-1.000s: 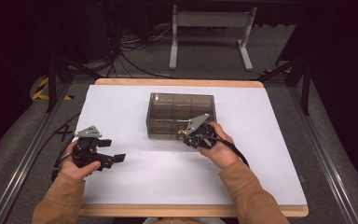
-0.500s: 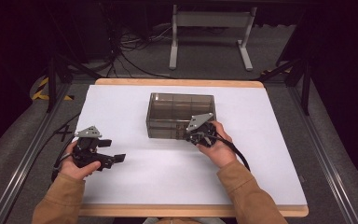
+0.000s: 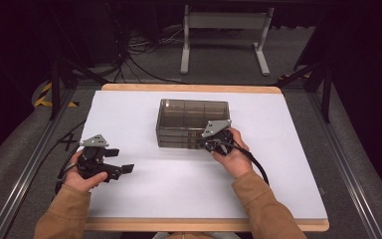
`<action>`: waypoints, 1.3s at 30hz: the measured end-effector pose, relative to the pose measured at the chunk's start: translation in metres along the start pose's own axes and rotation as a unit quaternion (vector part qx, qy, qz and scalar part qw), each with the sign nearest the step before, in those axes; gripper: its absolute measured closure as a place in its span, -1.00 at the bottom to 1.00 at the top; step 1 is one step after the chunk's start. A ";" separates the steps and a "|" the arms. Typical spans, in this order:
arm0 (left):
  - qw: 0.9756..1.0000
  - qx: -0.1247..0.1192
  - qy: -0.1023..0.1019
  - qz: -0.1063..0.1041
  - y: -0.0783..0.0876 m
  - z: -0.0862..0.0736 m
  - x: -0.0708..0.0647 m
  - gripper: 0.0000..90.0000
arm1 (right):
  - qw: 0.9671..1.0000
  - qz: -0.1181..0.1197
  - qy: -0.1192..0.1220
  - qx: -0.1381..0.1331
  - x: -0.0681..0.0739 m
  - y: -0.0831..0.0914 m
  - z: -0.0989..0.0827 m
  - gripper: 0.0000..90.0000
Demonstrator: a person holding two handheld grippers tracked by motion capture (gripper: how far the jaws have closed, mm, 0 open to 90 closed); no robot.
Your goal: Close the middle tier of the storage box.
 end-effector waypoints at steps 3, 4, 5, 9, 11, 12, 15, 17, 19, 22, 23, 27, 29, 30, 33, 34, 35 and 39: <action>1.000 -0.002 -0.001 -0.001 0.000 0.001 0.001 -0.75 | 1.000 0.003 0.002 0.002 0.002 0.001 0.001 0.99; 1.000 -0.002 0.000 -0.001 0.000 0.001 0.001 -0.75 | 1.000 0.004 0.004 0.001 0.003 0.002 0.002 0.99; 1.000 -0.001 -0.001 -0.001 0.001 0.001 0.001 -0.75 | 1.000 0.004 0.006 0.001 0.003 0.004 0.003 0.98; 1.000 -0.001 -0.001 -0.002 0.001 0.001 0.001 -0.75 | 1.000 0.012 0.005 -0.005 0.007 0.012 0.008 0.91; 1.000 -0.002 -0.001 -0.002 0.001 0.001 0.001 -0.75 | 1.000 0.019 0.001 -0.002 0.009 0.016 0.010 0.84; 1.000 -0.002 -0.001 -0.003 0.001 0.001 0.000 -0.75 | 1.000 0.019 0.001 -0.001 0.010 0.018 0.011 0.81; 1.000 -0.003 -0.001 -0.003 0.001 0.002 0.000 -0.75 | 1.000 0.029 -0.005 -0.006 0.013 0.026 0.014 0.68; 1.000 -0.003 -0.001 -0.002 0.001 0.001 0.000 -0.75 | 0.999 0.038 -0.019 -0.009 0.016 0.032 0.016 0.52; 1.000 -0.003 0.000 -0.003 0.002 0.002 0.000 -0.75 | 0.998 0.047 -0.028 -0.013 0.018 0.036 0.016 0.40; 1.000 -0.002 -0.001 -0.005 0.001 0.002 0.000 -0.75 | 0.998 0.051 -0.041 -0.016 0.019 0.041 0.015 0.24; 1.000 0.000 -0.002 -0.005 0.001 0.002 0.001 -0.75 | 0.997 0.054 -0.045 -0.017 0.020 0.043 0.014 0.19; 1.000 0.003 -0.007 -0.011 -0.001 0.004 -0.001 -0.75 | 0.997 0.056 -0.053 -0.013 0.018 0.054 0.007 0.04; 1.000 0.002 -0.005 -0.013 -0.001 0.005 -0.001 -0.75 | 0.997 0.057 -0.060 -0.012 0.017 0.059 0.003 -0.04; 1.000 0.002 -0.005 -0.013 -0.001 0.005 -0.001 -0.75 | 0.997 0.057 -0.060 -0.012 0.017 0.059 0.003 -0.04; 1.000 0.003 -0.006 -0.015 -0.001 0.005 -0.001 -0.75 | 0.996 0.056 -0.066 -0.008 0.014 0.066 -0.003 -0.13; 1.000 0.005 -0.006 -0.016 -0.001 0.005 -0.002 -0.75 | 0.996 0.056 -0.068 -0.008 0.014 0.068 -0.005 -0.15; 1.000 0.005 -0.006 -0.017 -0.001 0.005 -0.002 -0.75 | 0.996 0.057 -0.071 -0.007 0.014 0.069 -0.007 -0.16; 1.000 0.007 -0.007 -0.017 -0.001 0.005 -0.001 -0.75 | 0.996 0.048 -0.074 -0.005 0.010 0.077 -0.013 -0.21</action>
Point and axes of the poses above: each handheld gripper's, and its own axes: y roughly backward along the jaws, z roughly out of its top, x roughly to its left, the point moved 9 cm from there along -y, roughly forward along the jaws, and after that the axes turned 8 degrees about -x, right-handed, at the moved point
